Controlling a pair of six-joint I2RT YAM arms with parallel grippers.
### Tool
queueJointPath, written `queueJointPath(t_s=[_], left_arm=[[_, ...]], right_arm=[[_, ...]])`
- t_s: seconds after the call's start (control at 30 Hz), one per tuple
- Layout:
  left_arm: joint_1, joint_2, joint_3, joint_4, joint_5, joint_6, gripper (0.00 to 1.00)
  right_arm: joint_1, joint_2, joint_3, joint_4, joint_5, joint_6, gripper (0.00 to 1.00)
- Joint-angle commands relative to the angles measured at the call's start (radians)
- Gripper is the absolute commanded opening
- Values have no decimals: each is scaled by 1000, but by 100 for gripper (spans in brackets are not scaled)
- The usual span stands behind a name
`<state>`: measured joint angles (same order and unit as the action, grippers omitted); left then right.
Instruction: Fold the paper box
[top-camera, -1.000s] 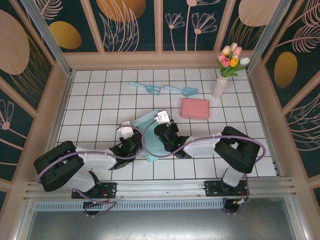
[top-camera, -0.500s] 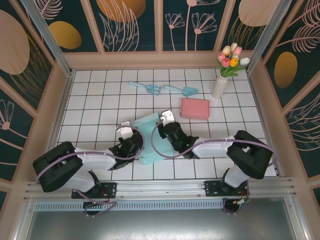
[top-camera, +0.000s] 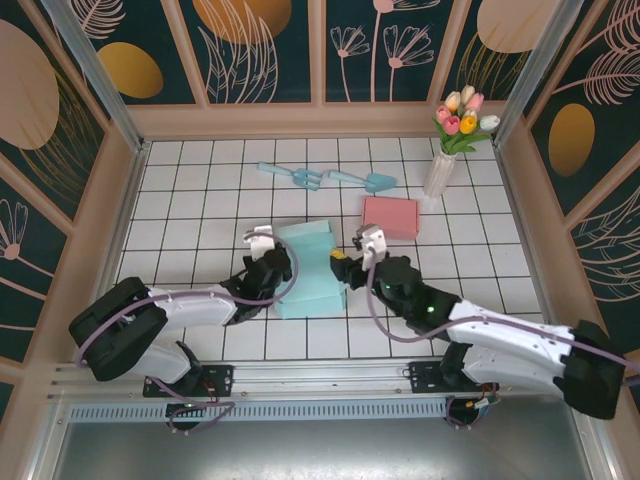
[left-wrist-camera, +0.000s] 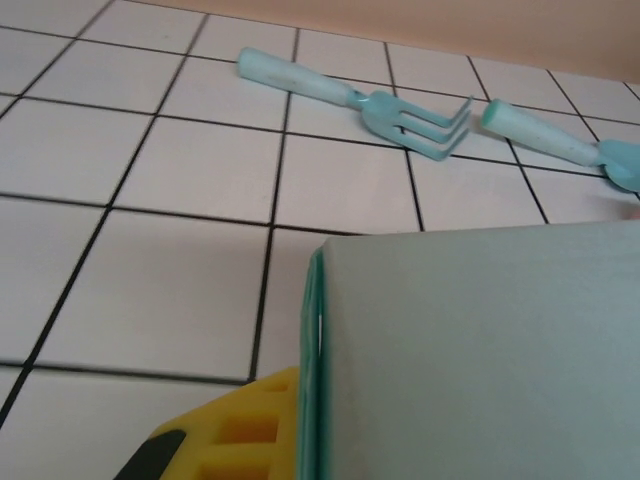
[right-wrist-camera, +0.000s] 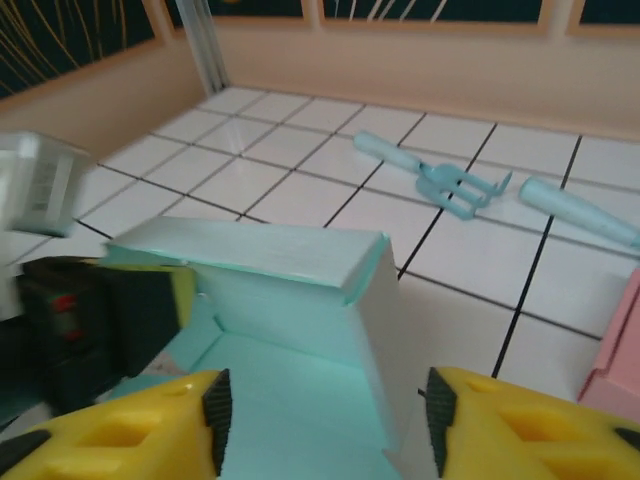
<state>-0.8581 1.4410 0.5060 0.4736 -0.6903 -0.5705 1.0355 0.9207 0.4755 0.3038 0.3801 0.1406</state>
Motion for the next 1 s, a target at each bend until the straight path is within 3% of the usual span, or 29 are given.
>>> queueJointPath(t_s=[0.0,0.17,0.3,0.5,0.67,0.97], left_arm=[[21,15,80,-93,162,149,0],[23,46,243,-339,315,246,0],[22,110,403,-578,382,301,0],[18,231,676,-1031,301,452,0],[-5,266,731,-1278,204,638,0],[-21,215,746,-1391,269,833,0]], right_arm=[[-5,-132,-22,-172,78,52,62],[-40,-384,-119,-218,101,115,84],[-67,-576,-143,-298,160,128,85],[-69,-898,-210,-320,143,210,84],[-68,-876,-165,-391,86,236,86],[-69,-913,-166,-413,84,252,87]])
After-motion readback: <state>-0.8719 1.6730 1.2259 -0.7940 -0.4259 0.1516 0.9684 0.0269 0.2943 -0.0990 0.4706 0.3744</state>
